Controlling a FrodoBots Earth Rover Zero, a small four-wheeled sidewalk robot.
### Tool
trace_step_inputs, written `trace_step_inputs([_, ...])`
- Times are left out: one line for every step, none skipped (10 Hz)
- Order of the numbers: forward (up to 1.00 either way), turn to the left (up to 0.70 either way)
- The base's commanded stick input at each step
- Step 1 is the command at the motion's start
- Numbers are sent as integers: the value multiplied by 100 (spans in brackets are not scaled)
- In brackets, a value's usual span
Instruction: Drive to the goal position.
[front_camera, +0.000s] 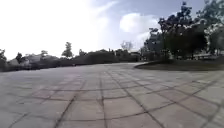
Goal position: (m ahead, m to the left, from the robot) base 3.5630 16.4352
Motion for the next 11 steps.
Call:
trace_step_inputs([70,-1])
trace_step_inputs([70,0])
trace_step_inputs([70,0])
trace_step_inputs([70,0])
trace_step_inputs([70,3])
trace_step_inputs([70,28])
trace_step_inputs([70,35])
trace_step_inputs([70,35])
trace_step_inputs([70,15])
trace_step_inputs([70,5])
trace_step_inputs([70,0])
